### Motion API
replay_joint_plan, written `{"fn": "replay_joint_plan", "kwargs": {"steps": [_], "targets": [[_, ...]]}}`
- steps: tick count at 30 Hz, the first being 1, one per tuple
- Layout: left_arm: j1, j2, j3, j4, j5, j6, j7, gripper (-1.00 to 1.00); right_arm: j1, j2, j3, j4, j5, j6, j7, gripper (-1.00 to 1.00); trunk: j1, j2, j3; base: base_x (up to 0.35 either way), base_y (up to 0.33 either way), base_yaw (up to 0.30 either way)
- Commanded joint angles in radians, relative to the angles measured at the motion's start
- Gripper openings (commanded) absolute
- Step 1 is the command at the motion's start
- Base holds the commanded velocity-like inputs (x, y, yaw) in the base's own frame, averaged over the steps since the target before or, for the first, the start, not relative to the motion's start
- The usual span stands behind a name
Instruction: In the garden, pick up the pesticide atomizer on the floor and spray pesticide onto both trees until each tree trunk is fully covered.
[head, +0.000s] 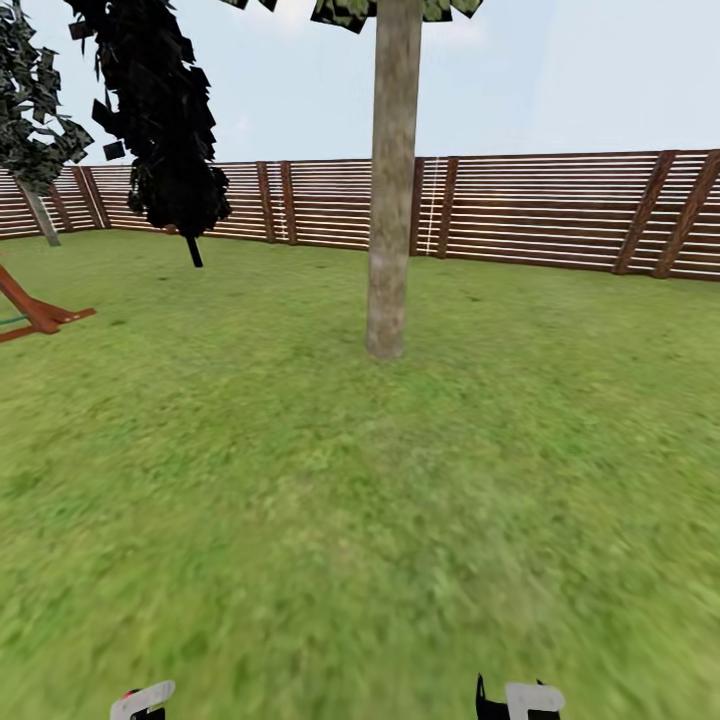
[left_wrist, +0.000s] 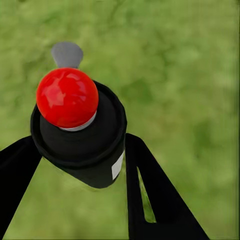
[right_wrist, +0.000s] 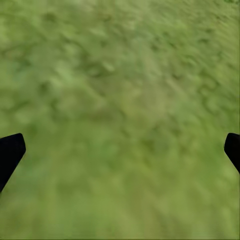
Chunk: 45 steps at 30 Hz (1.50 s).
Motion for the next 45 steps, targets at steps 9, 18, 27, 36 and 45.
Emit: {"fn": "replay_joint_plan", "kwargs": {"steps": [9, 18, 27, 36, 45], "targets": [[-0.001, 0.000, 0.007, 0.001, -0.011, -0.002, 0.002, -1.00, -0.001, 0.000, -0.006, 0.001, 0.011, -0.001, -0.006, 1.00, 0.000, 0.000, -0.001, 0.338, 0.000, 0.000], [-0.001, 0.000, 0.007, 0.001, -0.011, -0.003, 0.002, -1.00, -0.001, 0.000, -0.006, 0.001, 0.010, -0.001, -0.006, 1.00, 0.000, 0.000, -0.001, 0.338, 0.000, 0.000], [-0.001, 0.000, 0.007, 0.001, -0.011, -0.003, 0.002, -1.00, -0.001, 0.000, -0.006, 0.001, 0.011, -0.001, -0.006, 1.00, 0.000, 0.000, -0.001, 0.338, 0.000, 0.000], [-0.001, 0.000, 0.007, 0.001, -0.011, -0.003, 0.002, -1.00, -0.001, 0.000, -0.006, 0.001, 0.011, -0.001, -0.006, 1.00, 0.000, 0.000, -0.001, 0.338, 0.000, 0.000], [-0.001, 0.000, 0.007, 0.001, -0.011, -0.004, 0.002, -1.00, -0.001, 0.000, -0.006, 0.001, 0.011, -0.001, -0.006, 1.00, 0.000, 0.000, -0.001, 0.339, 0.000, 0.000]]}}
